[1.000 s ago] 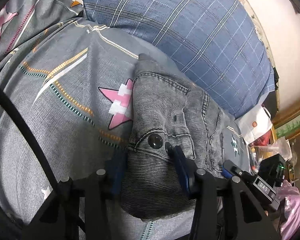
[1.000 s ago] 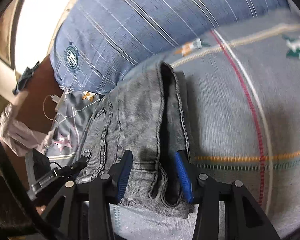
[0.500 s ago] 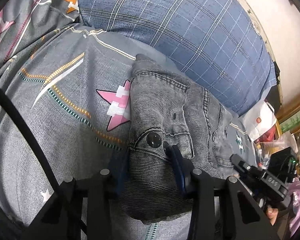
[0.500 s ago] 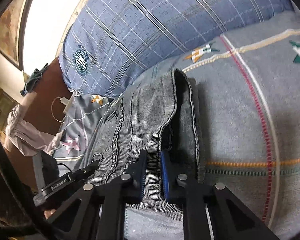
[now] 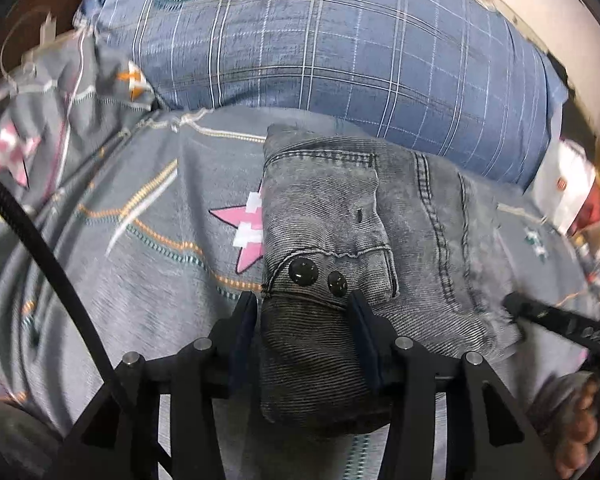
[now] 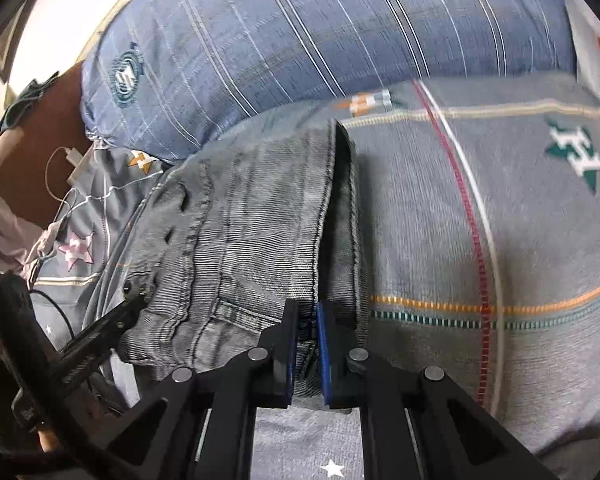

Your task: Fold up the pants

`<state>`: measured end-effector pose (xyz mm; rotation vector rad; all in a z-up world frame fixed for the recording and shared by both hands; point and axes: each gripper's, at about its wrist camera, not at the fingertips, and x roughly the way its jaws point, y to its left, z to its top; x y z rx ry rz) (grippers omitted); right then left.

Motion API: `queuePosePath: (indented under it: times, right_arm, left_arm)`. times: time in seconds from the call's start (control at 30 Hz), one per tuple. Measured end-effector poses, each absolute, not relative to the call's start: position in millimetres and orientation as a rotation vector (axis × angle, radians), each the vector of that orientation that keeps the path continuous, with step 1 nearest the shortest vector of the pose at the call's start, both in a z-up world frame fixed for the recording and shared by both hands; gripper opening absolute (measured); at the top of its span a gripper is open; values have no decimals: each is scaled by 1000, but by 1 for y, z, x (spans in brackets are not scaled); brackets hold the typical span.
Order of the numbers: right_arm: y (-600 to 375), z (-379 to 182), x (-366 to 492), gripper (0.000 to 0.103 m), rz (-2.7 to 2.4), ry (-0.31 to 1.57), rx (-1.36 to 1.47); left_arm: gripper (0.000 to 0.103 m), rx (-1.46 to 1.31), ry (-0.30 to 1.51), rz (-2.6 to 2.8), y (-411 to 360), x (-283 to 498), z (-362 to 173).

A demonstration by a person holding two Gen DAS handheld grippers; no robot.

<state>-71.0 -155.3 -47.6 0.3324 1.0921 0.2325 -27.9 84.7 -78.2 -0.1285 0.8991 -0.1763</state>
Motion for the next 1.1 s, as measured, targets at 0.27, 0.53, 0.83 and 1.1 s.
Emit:
queuePosePath:
  times: [0.27, 0.53, 0.83, 1.1]
  right_arm:
    - [-184, -47, -81, 59, 295, 1032, 569]
    - [-181, -44, -96, 61, 439, 999, 693]
    - [-186, -75, -94, 40, 343, 1137, 726]
    - [-174, -78, -79, 18, 345, 1143, 670]
  left_arm:
    - [56, -399, 942, -287, 116, -32, -65]
    - [78, -615, 1065, -322, 130, -47, -103]
    - [60, -492, 992, -304, 110, -57, -100]
    - [60, -502, 978, -304, 116, -51, -103]
